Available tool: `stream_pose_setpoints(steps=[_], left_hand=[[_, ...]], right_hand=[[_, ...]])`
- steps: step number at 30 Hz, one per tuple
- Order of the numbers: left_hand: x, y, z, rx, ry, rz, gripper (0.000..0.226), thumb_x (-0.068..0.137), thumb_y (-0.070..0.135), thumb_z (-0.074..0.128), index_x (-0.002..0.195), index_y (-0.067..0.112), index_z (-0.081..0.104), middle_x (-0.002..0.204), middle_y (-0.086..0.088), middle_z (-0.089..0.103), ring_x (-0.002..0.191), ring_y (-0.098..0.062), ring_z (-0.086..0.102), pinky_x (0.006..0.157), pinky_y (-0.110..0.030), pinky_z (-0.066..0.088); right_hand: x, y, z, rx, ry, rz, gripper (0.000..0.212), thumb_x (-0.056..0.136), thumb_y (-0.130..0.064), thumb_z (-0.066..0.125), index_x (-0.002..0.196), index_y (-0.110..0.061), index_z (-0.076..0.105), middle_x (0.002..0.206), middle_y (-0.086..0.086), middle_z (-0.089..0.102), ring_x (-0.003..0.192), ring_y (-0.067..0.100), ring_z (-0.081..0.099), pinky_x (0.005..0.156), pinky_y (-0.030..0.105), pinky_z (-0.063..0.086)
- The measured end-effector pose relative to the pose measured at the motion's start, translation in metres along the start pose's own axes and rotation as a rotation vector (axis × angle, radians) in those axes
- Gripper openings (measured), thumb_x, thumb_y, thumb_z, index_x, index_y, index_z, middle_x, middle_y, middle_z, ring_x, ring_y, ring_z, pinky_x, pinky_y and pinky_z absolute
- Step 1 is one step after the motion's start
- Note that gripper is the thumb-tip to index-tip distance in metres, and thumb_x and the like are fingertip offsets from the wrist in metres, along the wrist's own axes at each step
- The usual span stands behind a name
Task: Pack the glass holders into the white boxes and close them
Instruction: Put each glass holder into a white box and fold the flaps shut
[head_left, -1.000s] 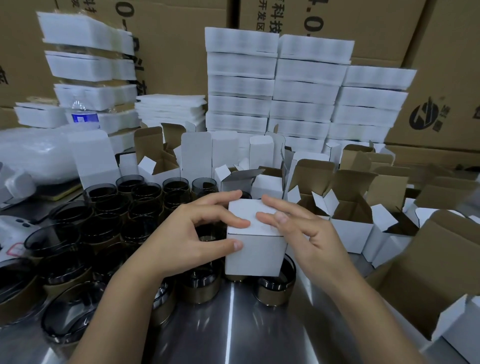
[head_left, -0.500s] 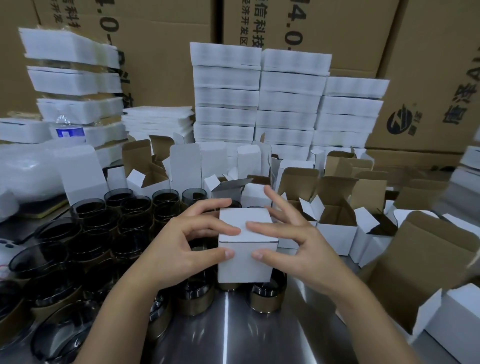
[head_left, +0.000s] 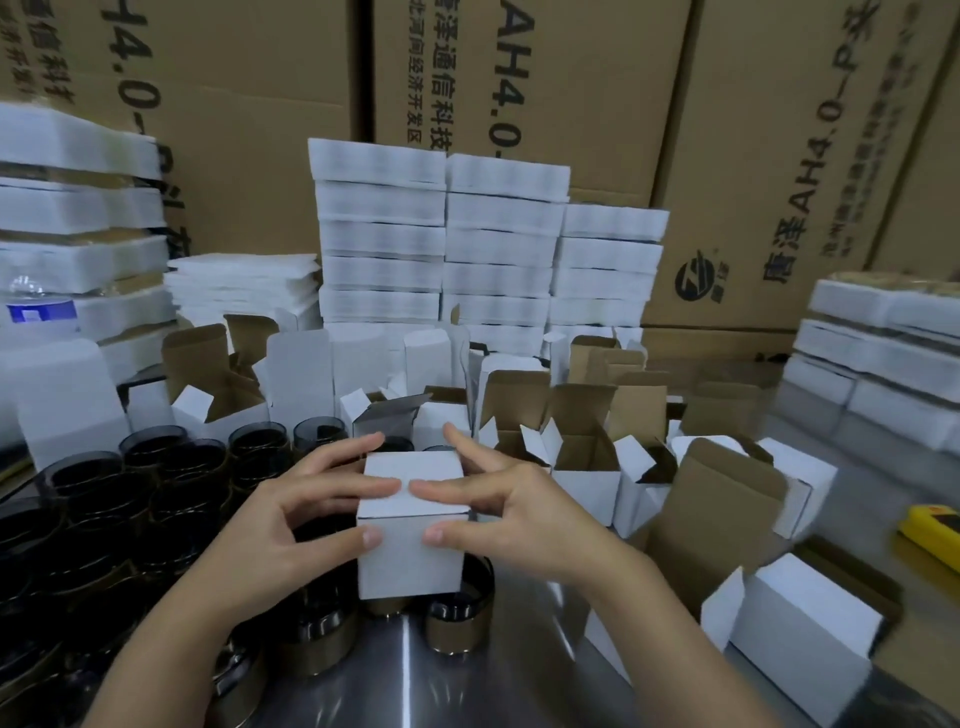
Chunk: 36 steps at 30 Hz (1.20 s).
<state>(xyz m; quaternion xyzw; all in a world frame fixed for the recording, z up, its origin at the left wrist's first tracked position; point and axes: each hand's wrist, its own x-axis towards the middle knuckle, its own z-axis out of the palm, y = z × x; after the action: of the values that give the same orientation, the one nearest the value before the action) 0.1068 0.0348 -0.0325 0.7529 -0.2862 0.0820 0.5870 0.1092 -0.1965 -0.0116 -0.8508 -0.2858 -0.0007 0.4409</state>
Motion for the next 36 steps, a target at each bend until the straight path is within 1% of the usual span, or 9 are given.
stream_pose_setpoints(steps=[6, 9, 13, 16, 18, 20, 25, 31, 36], left_hand=[[0.0, -0.004, -0.006, -0.007, 0.088, 0.091, 0.037, 0.078, 0.013, 0.071, 0.109, 0.035, 0.072, 0.136, 0.011, 0.055, 0.122, -0.01, 0.055, 0.094, -0.028, 0.05], [0.002, -0.007, -0.007, 0.018, 0.09, 0.137, 0.037, 0.08, 0.013, 0.06, 0.109, 0.034, 0.072, 0.133, 0.01, 0.058, 0.12, -0.009, 0.056, 0.092, -0.026, 0.05], [0.004, -0.016, -0.011, 0.055, 0.062, 0.15, 0.032, 0.082, 0.015, 0.063, 0.109, 0.031, 0.072, 0.13, 0.007, 0.061, 0.119, -0.011, 0.057, 0.091, -0.025, 0.051], [0.006, -0.021, -0.013, 0.086, 0.052, 0.148, 0.027, 0.083, 0.026, 0.069, 0.109, 0.031, 0.072, 0.127, 0.006, 0.063, 0.118, -0.012, 0.059, 0.091, -0.026, 0.052], [0.006, -0.023, -0.013, 0.104, 0.042, 0.145, 0.031, 0.08, 0.04, 0.068, 0.11, 0.031, 0.071, 0.125, 0.006, 0.064, 0.116, -0.011, 0.06, 0.09, -0.025, 0.052], [0.006, -0.024, -0.013, 0.112, 0.032, 0.145, 0.038, 0.076, 0.047, 0.063, 0.11, 0.031, 0.071, 0.124, 0.006, 0.065, 0.116, -0.011, 0.06, 0.09, -0.024, 0.052], [0.005, -0.024, -0.011, 0.101, 0.047, 0.156, 0.032, 0.077, 0.04, 0.065, 0.106, 0.029, 0.073, 0.119, 0.005, 0.068, 0.114, -0.011, 0.061, 0.089, -0.023, 0.052], [0.004, -0.02, -0.009, 0.097, 0.045, 0.139, 0.027, 0.079, 0.016, 0.072, 0.103, 0.028, 0.074, 0.116, 0.003, 0.069, 0.112, -0.013, 0.062, 0.089, -0.025, 0.052], [0.002, -0.01, -0.005, 0.073, 0.066, 0.108, 0.025, 0.078, 0.02, 0.07, 0.101, 0.03, 0.075, 0.112, 0.004, 0.071, 0.108, -0.011, 0.064, 0.088, -0.022, 0.052]], right_hand=[[-0.006, -0.013, -0.007, 0.013, 0.101, 0.036, 0.04, 0.075, -0.031, 0.079, 0.109, -0.047, 0.066, 0.146, -0.021, 0.035, 0.124, 0.0, 0.043, 0.104, 0.026, 0.043], [-0.02, -0.043, -0.048, -0.022, 0.261, -0.003, 0.037, 0.073, -0.036, 0.079, 0.103, -0.053, 0.065, 0.132, -0.029, 0.042, 0.117, -0.004, 0.046, 0.1, 0.028, 0.046], [-0.061, -0.088, -0.137, -0.227, 0.537, -0.005, 0.035, 0.064, -0.048, 0.077, 0.096, -0.056, 0.066, 0.129, -0.02, 0.048, 0.113, -0.005, 0.046, 0.099, 0.032, 0.042], [-0.099, -0.087, -0.195, -0.354, 0.686, 0.118, 0.03, 0.07, -0.035, 0.078, 0.094, -0.049, 0.068, 0.117, -0.018, 0.056, 0.099, -0.004, 0.052, 0.093, 0.027, 0.041], [-0.125, -0.065, -0.225, -0.47, 0.742, 0.277, 0.029, 0.074, -0.034, 0.076, 0.102, -0.041, 0.069, 0.109, -0.01, 0.058, 0.095, 0.01, 0.053, 0.083, 0.03, 0.04], [-0.15, -0.033, -0.245, -0.577, 0.758, 0.458, 0.035, 0.077, -0.033, 0.075, 0.111, -0.031, 0.069, 0.103, -0.003, 0.062, 0.088, 0.019, 0.053, 0.072, 0.033, 0.039], [-0.199, 0.062, -0.245, -0.661, 0.7, 0.92, 0.041, 0.078, -0.03, 0.076, 0.117, -0.024, 0.067, 0.125, 0.014, 0.06, 0.103, 0.032, 0.054, 0.073, 0.036, 0.04], [-0.207, 0.12, -0.216, -0.502, 0.737, 0.946, 0.053, 0.075, -0.025, 0.08, 0.122, -0.012, 0.059, 0.128, 0.015, 0.055, 0.107, 0.032, 0.05, 0.075, 0.034, 0.037], [-0.196, 0.121, -0.217, -0.578, 0.62, 0.999, 0.052, 0.075, -0.034, 0.079, 0.116, -0.013, 0.055, 0.126, 0.015, 0.052, 0.099, 0.028, 0.049, 0.08, 0.035, 0.04]])
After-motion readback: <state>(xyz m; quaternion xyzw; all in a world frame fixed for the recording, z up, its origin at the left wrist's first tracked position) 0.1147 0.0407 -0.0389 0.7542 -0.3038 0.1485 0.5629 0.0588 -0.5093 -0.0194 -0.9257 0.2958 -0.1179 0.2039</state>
